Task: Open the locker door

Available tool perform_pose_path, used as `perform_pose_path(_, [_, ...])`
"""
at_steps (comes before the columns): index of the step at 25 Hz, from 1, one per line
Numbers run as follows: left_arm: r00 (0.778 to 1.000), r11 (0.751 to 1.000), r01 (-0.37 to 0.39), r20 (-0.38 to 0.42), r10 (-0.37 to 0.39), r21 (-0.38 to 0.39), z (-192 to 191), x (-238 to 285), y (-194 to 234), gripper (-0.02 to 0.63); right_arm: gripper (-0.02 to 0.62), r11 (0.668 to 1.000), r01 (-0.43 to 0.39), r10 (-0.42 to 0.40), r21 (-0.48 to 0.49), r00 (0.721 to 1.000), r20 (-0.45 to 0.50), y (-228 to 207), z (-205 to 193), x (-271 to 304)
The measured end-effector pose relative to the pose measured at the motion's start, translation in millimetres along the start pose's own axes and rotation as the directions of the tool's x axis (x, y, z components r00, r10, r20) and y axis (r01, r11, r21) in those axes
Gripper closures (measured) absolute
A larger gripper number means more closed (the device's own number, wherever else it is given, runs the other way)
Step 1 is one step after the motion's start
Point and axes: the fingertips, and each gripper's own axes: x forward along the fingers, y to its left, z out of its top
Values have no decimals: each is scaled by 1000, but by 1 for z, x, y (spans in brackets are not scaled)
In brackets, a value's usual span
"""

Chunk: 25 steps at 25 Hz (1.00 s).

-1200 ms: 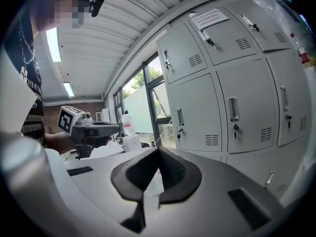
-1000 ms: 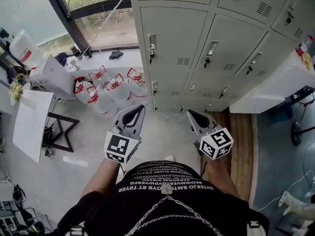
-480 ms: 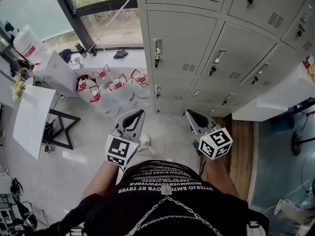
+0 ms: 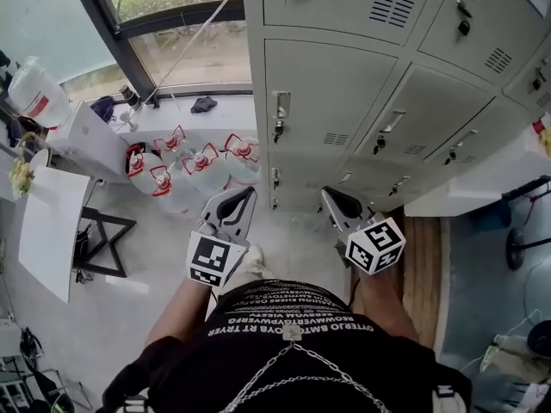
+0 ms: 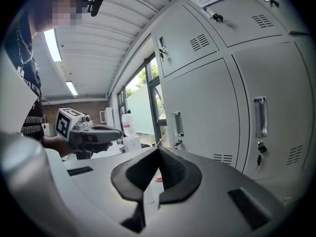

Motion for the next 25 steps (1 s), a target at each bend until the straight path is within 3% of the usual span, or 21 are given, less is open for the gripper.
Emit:
perform_pose_path(21, [996, 996, 84, -34, -85, -7, -13, 84, 110, 607, 600, 998, 55, -53, -34, 998, 46, -57, 60, 156])
perform_pose_path(25, [995, 996, 95, -40, -94, 3, -15, 88, 124, 606, 549, 998, 58, -56, -27, 997, 44, -61, 63, 177])
